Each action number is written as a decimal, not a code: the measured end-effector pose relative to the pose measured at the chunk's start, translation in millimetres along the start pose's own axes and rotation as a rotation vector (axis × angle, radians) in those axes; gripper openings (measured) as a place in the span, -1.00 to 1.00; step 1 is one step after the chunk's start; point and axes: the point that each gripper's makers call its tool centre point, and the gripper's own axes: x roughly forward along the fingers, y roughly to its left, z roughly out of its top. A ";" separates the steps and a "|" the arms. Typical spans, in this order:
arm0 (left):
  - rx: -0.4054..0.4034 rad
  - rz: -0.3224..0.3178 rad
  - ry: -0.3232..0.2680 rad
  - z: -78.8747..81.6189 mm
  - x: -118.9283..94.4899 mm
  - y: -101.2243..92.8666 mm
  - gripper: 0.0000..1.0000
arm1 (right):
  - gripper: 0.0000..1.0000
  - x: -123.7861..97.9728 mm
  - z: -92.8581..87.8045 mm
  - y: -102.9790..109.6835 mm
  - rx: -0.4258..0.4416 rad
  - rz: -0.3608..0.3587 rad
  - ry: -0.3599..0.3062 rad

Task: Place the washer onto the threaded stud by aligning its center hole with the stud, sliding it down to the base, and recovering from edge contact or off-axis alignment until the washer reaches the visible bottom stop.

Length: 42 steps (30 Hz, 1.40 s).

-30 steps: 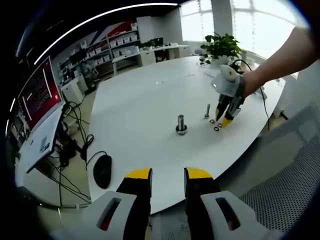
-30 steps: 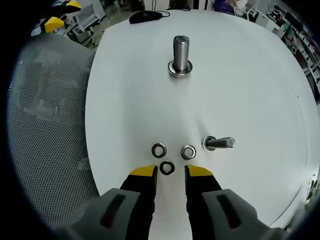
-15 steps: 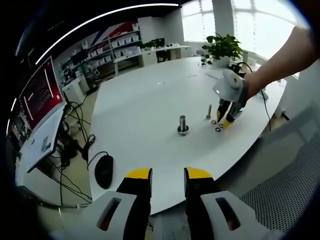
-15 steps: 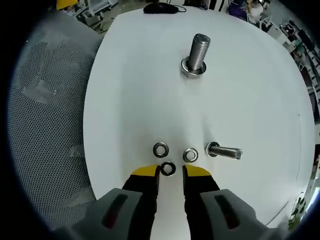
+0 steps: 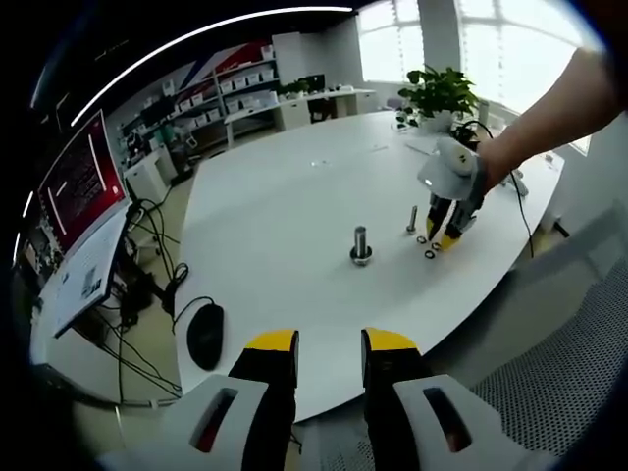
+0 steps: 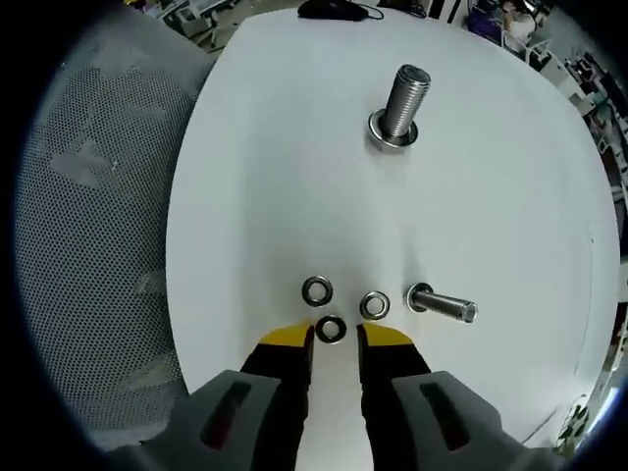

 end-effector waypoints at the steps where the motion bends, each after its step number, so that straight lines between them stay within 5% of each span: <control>1: -0.001 0.000 -0.001 0.2 0.0 0.1 -0.53 | -0.58 0.1 0.0 0.0 -0.005 0.000 -0.004; 21: 0.003 -0.001 0.000 0.3 0.2 -0.2 -0.53 | -0.68 0.6 1.7 -1.1 0.015 -0.018 0.010; 32: 0.007 -0.002 0.000 0.3 0.3 -1.1 -0.53 | -0.70 1.3 2.5 -0.7 0.023 -0.045 0.075; 42: 0.013 -0.007 0.000 -0.3 -0.1 -2.4 -0.54 | -0.72 -0.6 0.0 -2.4 0.106 -0.078 -0.004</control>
